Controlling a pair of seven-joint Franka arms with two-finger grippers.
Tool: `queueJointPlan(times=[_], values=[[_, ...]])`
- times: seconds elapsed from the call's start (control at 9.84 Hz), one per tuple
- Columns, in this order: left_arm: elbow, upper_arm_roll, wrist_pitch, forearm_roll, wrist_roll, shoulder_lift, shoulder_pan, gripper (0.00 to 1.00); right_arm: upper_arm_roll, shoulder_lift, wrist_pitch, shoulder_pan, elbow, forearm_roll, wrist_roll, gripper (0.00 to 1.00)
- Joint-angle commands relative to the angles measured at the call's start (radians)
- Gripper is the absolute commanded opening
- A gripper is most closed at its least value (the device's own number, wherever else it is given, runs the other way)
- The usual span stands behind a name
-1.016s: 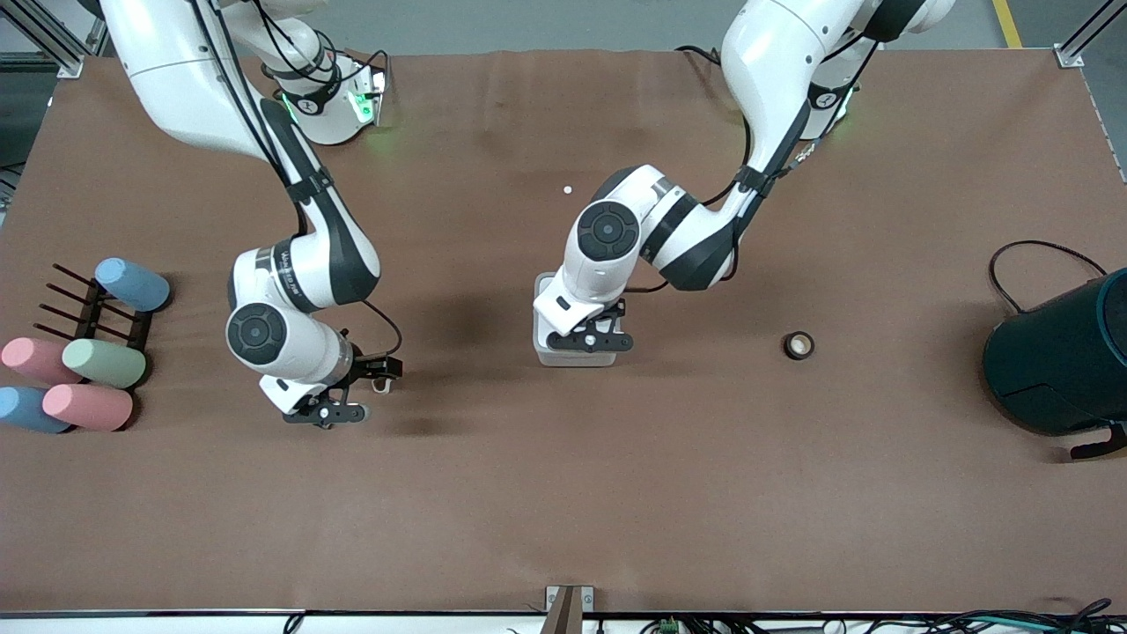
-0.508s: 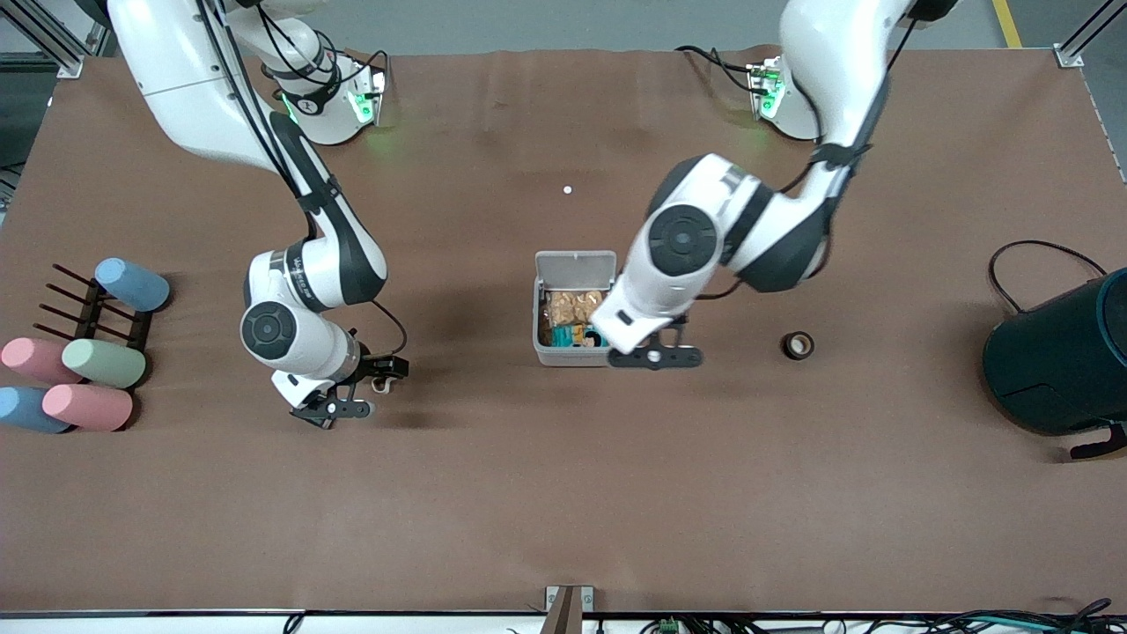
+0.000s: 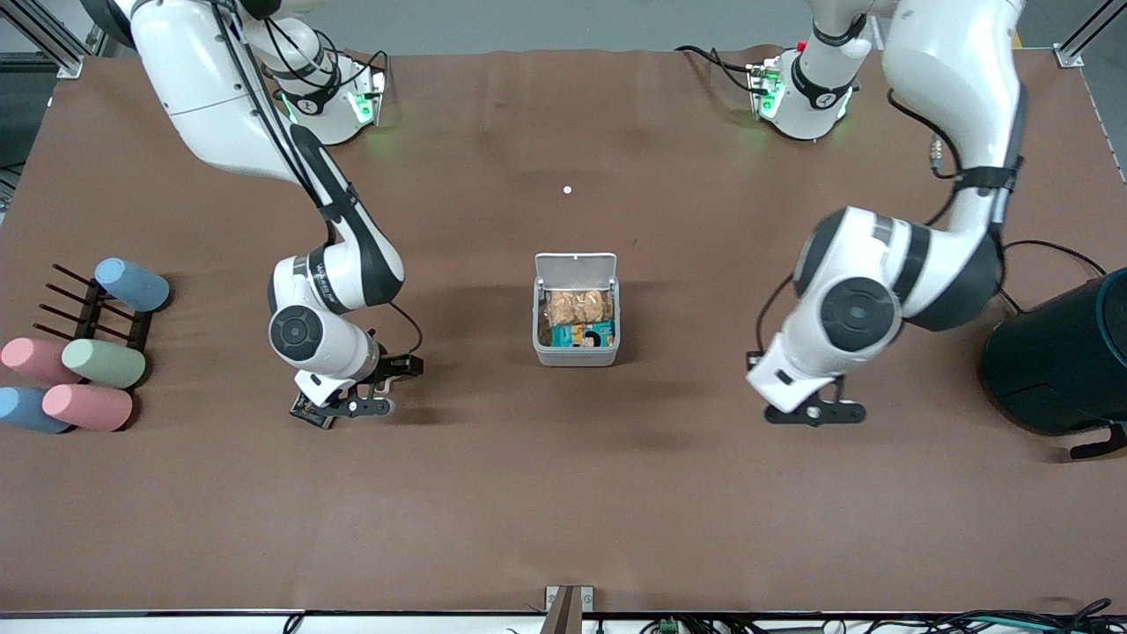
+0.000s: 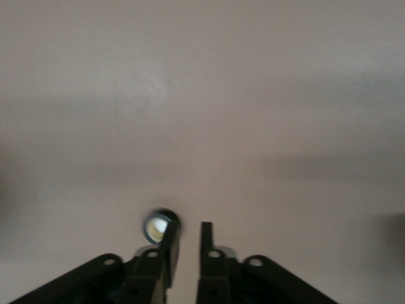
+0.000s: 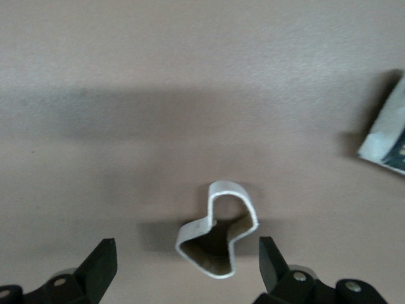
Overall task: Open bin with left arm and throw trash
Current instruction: 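Move the left gripper to the black tape roll while the right gripper reaches the strip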
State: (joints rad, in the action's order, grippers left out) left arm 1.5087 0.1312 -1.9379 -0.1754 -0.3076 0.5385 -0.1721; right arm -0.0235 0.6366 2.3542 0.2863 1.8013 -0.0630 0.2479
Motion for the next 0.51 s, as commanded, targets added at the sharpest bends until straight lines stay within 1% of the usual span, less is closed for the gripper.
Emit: queueJointPlan(times=[0.0, 0.1, 0.2, 0.3, 0.41], values=[[0.244, 0.015, -0.219, -0.013, 0.068, -0.106, 0.081, 0.99, 0.002, 0.0, 0.01, -0.005, 0.003, 0.0, 0.01, 0.9], [0.318, 0.016, -0.298, -0.01, 0.068, -0.115, 0.107, 0.99, 0.002, 0.001, 0.008, -0.012, 0.003, 0.0, 0.001, 0.85], [0.35, 0.018, -0.318, -0.006, 0.065, -0.115, 0.112, 0.99, 0.002, 0.006, 0.01, -0.018, 0.003, 0.002, -0.004, 0.83], [0.381, 0.028, -0.32, -0.004, 0.064, -0.118, 0.112, 0.99, 0.002, 0.008, 0.016, -0.021, 0.003, 0.002, -0.006, 0.82], [0.419, 0.047, -0.346, -0.004, 0.064, -0.132, 0.134, 0.99, 0.002, 0.009, 0.016, -0.019, 0.003, 0.002, -0.006, 0.8]])
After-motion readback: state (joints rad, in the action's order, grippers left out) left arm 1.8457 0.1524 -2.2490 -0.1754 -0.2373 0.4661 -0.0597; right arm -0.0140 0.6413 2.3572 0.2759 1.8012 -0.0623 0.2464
